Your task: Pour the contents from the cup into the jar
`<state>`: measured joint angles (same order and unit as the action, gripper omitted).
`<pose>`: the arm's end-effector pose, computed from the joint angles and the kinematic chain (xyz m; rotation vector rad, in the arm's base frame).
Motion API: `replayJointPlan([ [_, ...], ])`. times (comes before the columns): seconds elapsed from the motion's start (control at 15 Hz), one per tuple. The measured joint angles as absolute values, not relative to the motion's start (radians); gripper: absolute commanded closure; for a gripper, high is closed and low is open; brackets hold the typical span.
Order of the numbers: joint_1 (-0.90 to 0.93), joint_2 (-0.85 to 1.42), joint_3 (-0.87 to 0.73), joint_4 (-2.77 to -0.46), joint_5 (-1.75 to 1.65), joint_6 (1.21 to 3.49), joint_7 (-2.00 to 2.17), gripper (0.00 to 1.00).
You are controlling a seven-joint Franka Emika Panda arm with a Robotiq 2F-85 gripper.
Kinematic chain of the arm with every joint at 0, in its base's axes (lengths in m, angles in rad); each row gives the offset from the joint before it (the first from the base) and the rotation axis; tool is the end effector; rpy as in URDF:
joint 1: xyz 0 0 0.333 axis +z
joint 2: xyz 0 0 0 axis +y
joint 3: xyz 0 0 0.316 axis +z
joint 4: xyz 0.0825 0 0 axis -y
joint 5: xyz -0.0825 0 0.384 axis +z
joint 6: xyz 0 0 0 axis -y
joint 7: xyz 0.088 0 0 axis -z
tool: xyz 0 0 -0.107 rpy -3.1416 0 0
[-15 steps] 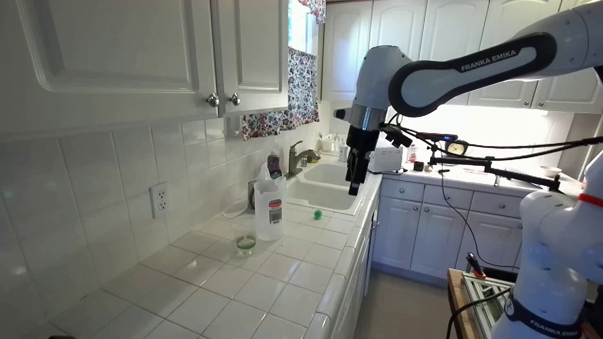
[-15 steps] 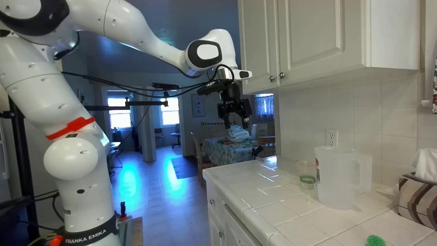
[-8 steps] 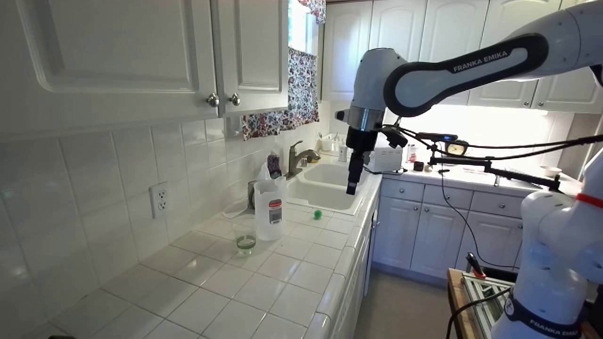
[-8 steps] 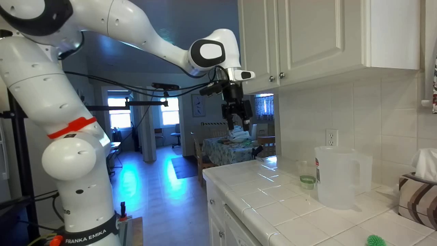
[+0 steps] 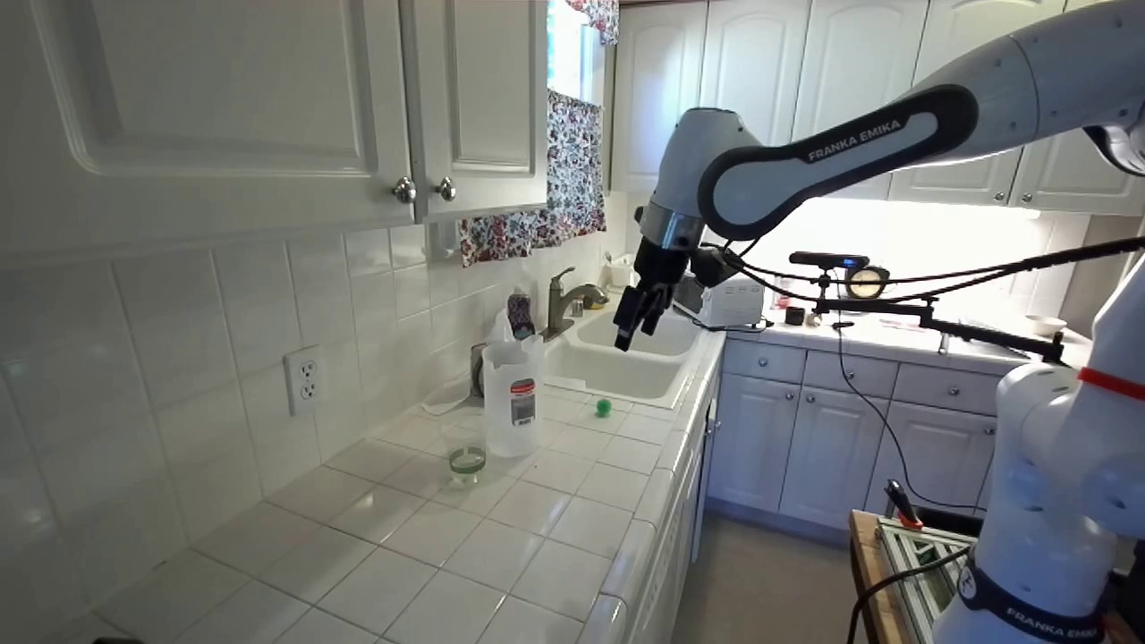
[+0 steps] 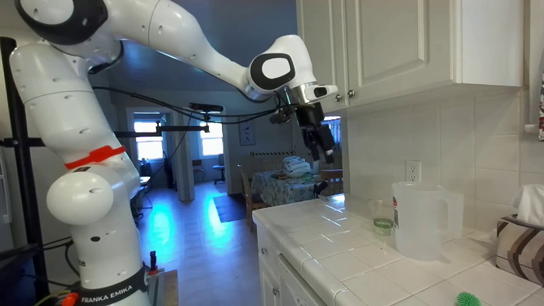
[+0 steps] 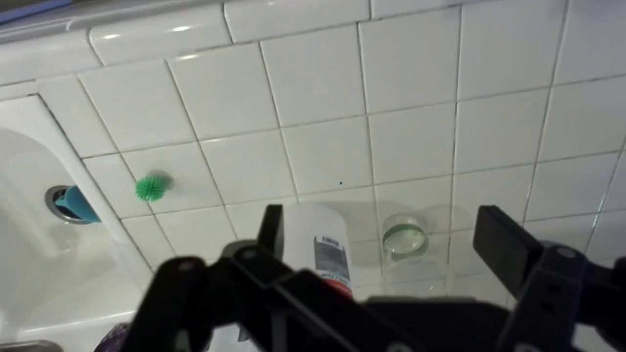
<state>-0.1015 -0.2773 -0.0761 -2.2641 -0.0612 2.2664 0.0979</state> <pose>0.4833 -0.0905 0.5008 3.0471 -0.3719 0.4289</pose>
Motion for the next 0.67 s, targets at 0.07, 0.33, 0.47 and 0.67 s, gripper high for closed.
replayJointPlan([
  [0.07,-0.115,-0.261,-0.077,-2.265,-0.073,2.313,0.112,0.00],
  [0.33,-0.152,-0.191,-0.097,-2.265,-0.087,2.429,0.122,0.00],
  [0.47,-0.164,-0.166,-0.112,-2.265,-0.087,2.458,0.122,0.00],
  [0.67,-0.172,-0.155,-0.123,-2.265,-0.087,2.469,0.122,0.00],
])
